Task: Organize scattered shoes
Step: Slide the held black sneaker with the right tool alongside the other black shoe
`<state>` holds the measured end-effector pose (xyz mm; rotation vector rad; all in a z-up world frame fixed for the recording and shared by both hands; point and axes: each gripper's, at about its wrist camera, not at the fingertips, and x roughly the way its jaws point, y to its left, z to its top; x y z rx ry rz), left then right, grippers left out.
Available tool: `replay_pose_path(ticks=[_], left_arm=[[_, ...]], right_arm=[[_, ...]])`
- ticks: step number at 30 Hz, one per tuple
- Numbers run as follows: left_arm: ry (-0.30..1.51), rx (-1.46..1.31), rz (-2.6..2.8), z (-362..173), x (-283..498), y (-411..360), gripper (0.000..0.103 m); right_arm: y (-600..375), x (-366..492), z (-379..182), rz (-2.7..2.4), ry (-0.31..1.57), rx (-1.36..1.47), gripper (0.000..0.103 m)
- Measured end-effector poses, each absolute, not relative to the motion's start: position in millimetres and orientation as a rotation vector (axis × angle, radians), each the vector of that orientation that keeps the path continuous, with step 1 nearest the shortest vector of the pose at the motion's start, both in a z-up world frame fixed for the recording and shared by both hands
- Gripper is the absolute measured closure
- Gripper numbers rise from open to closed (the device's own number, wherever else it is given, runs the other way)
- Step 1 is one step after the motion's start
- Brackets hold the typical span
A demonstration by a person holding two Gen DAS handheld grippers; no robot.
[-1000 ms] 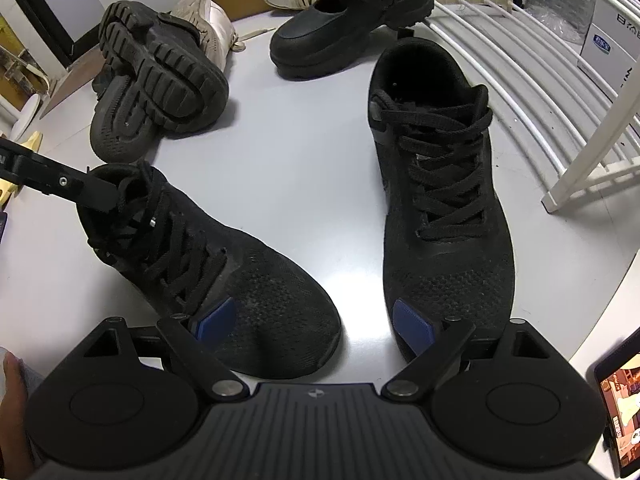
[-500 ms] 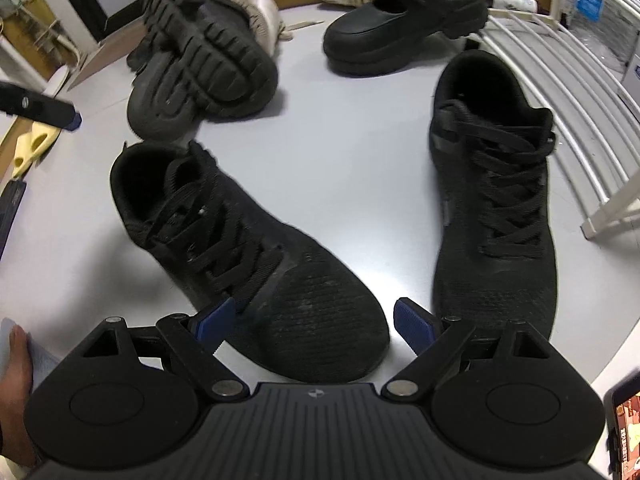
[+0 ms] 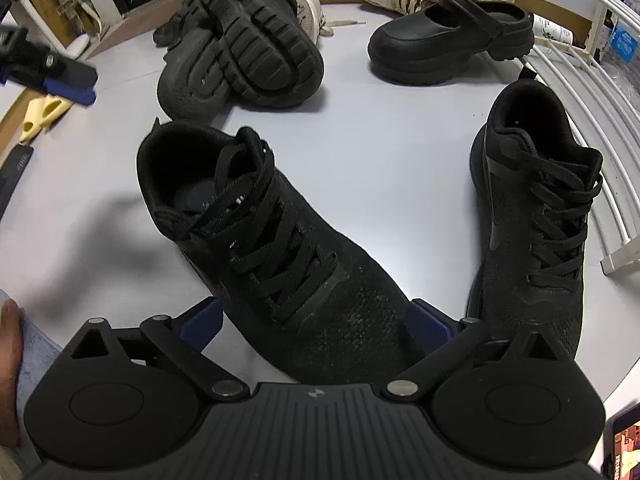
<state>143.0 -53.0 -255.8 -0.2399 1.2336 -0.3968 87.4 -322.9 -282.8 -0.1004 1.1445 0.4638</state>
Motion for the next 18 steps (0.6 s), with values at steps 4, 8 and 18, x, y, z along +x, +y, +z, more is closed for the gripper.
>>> replay_pose_path(ticks=[4,8,18], left_arm=[[1.232,-0.236,-0.407,-258,141,-50,0.015],[1.244,-0.245,-0.386,-262,141,-47,0.015],[1.238,-0.248,-0.342,-264,138,-42,0.014]], right_arm=[[-312,93,-287,0.465,1.137,-0.149,0.002],[-305,101,-292,0.496,1.120,-0.152,0.002],[-300,110,-314,0.481,1.166,-0.127,0.003]])
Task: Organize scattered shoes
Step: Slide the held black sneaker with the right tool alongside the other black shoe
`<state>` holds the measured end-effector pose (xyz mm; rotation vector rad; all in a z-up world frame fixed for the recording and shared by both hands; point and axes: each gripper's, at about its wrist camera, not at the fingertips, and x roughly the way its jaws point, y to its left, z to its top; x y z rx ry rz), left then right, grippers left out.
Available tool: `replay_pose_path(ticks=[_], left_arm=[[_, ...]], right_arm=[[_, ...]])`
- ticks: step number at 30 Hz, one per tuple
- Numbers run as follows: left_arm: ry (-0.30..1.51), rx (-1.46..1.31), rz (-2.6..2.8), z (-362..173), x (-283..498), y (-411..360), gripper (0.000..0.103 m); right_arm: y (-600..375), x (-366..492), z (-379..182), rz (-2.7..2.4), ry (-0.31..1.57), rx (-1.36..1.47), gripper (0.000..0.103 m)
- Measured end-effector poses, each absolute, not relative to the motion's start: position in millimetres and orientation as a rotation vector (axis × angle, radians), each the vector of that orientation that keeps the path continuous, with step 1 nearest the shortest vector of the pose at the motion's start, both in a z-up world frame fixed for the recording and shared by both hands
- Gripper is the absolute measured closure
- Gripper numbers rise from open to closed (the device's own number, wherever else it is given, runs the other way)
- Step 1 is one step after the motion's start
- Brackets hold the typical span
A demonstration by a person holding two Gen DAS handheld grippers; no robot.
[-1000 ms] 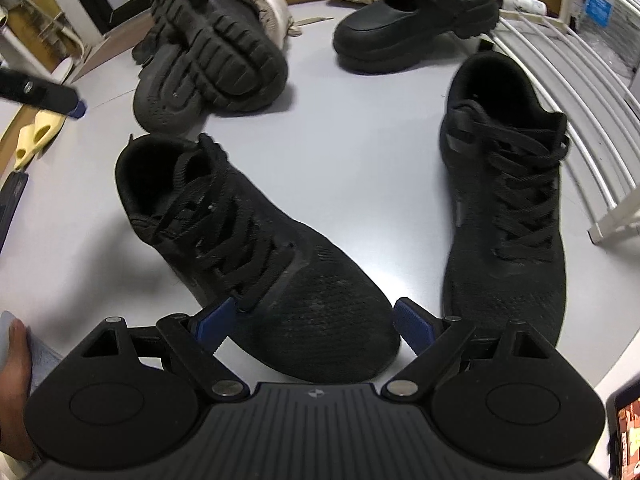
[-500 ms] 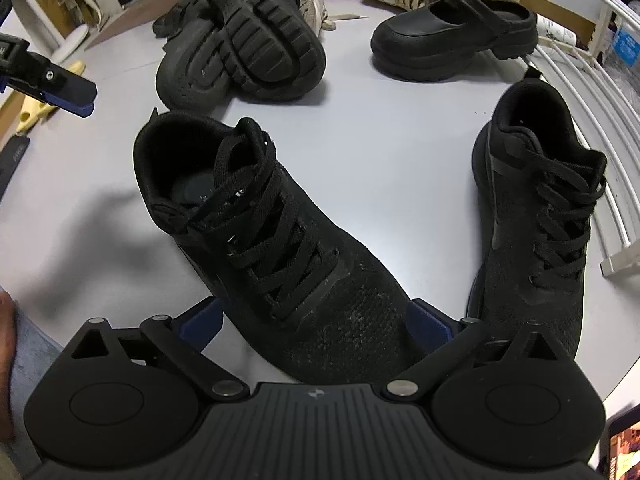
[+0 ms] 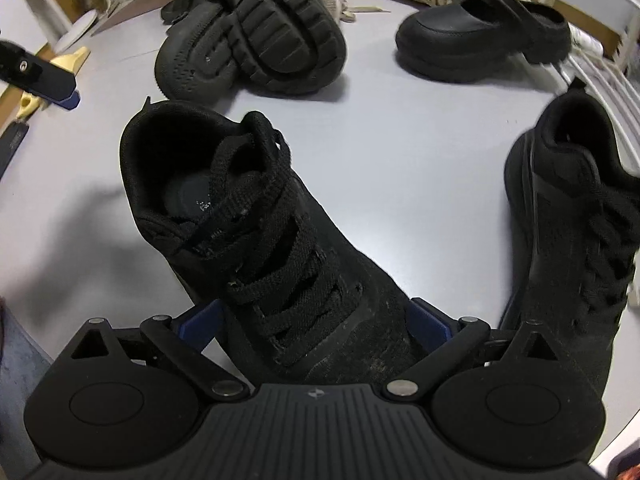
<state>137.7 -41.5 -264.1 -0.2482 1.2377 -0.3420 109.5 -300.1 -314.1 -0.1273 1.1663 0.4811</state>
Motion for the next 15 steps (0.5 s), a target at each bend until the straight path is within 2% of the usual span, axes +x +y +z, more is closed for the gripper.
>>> replay_pose_path(ticks=[8,15], left_arm=[[1.224,-0.251,-0.343,-264,135,-44,0.014],[1.162,-0.285,-0.296,-258,135,-36,0.014]], right_arm=[[-308,111,-320,0.298,1.220,-0.011,0.003],[-321,108,-319,0.231,1.249,0.077,0.015]])
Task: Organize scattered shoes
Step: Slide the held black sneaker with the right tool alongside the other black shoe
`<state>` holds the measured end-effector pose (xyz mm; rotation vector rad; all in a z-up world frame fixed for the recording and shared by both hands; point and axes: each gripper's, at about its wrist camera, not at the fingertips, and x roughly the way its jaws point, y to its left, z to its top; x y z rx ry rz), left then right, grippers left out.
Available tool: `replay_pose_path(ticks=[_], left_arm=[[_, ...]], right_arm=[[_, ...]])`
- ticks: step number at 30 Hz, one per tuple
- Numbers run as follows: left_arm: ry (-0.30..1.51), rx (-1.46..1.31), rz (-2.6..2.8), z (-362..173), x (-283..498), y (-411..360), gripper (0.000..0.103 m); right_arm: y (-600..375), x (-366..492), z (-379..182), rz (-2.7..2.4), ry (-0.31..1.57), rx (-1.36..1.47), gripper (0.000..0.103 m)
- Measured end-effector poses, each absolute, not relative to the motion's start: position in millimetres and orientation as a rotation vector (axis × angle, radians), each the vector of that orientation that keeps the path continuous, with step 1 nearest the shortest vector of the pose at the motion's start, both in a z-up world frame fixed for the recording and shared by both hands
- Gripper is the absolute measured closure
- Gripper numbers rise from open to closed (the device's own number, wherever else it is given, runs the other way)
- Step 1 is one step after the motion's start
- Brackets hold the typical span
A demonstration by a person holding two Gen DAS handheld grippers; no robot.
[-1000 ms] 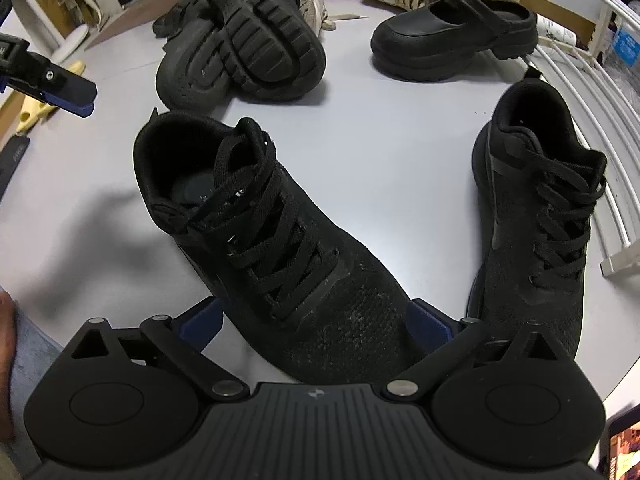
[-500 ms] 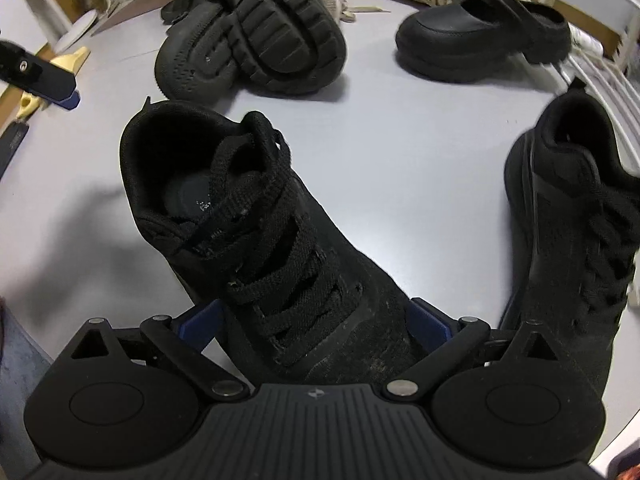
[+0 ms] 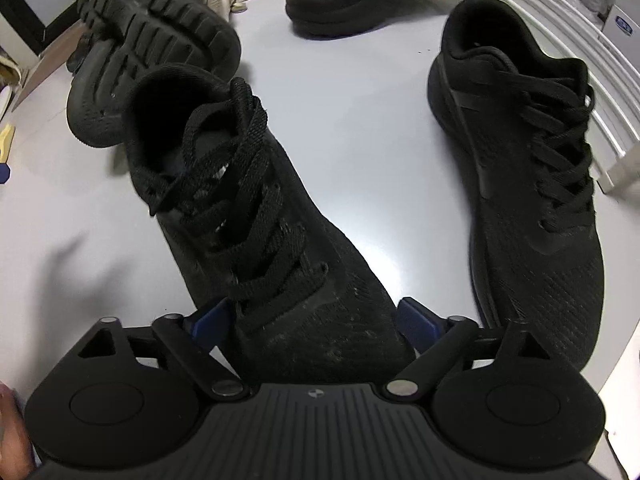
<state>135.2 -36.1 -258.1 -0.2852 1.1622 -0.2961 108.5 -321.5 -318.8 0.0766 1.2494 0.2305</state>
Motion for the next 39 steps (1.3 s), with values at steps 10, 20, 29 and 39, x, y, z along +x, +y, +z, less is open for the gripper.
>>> replay_pose_path(ticks=[10,20,29,39], left_arm=[[1.174,-0.337,-0.233,-267,138,-31,0.015],[1.165,-0.347,-0.225,-268,137,-31,0.016],[1.170,-0.363,-0.213,-270,136,-27,0.016],[1.181,-0.355,-0.217,-272,134,-27,0.016]], right_arm=[[-310,106,-306,0.339,1.246,-0.036,0.016],[-291,118,-304,0.475,1.204,-0.163,0.010],[-290,118,-310,0.488,1.198,-0.170,0.010],[-304,120,-314,0.360,1.203,-0.076,0.027]])
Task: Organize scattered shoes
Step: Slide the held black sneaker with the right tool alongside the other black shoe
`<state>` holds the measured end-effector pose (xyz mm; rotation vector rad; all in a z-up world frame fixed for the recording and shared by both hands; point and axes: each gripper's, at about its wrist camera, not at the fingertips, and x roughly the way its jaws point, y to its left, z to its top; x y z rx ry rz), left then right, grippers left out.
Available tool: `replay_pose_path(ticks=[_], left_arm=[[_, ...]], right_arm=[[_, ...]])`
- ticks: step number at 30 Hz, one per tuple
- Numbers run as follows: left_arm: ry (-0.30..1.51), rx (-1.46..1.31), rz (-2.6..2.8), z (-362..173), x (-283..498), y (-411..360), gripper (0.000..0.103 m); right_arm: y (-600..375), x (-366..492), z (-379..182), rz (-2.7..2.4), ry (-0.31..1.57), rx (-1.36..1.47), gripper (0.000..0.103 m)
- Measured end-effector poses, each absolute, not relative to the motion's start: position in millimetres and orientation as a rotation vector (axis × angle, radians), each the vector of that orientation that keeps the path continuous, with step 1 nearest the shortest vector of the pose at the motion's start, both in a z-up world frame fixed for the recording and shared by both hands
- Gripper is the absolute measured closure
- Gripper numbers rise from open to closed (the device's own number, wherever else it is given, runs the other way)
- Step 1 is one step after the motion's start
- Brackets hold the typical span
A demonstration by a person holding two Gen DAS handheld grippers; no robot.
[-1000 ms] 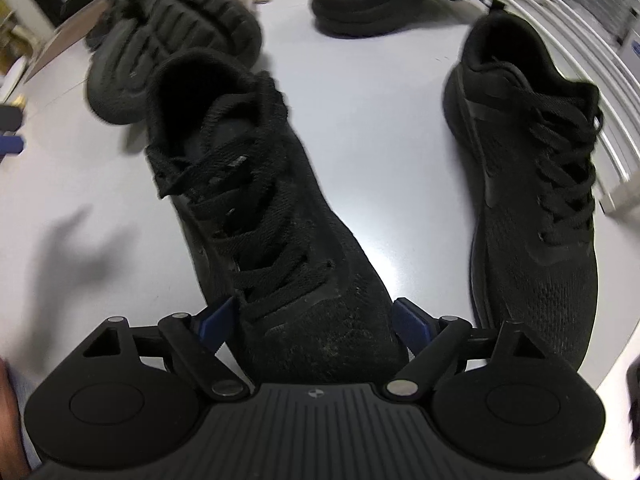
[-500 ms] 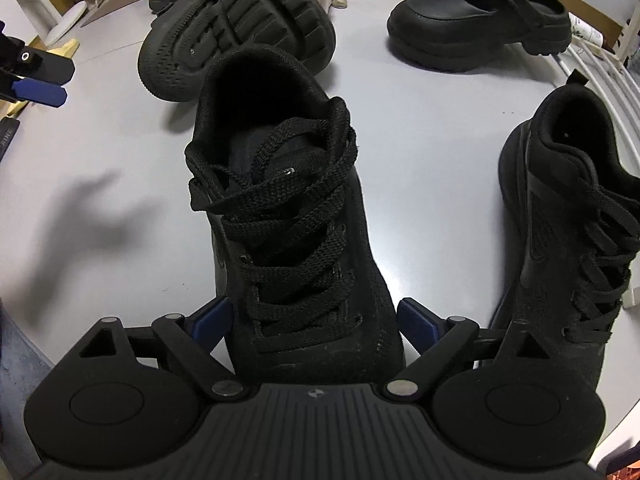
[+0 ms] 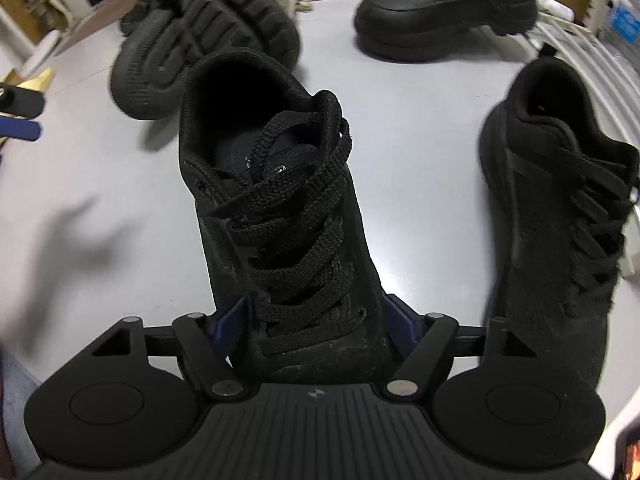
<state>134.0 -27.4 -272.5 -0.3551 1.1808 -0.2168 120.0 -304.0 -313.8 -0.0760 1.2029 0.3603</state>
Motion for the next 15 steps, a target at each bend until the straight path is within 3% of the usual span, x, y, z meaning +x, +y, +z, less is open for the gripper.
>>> replay_pose_path(ticks=[15], left_arm=[[1.193,-0.338,-0.212,-277,135,-30,0.016]], right_arm=[[-349,121,-317,0.127,1.215,0.086,0.028]])
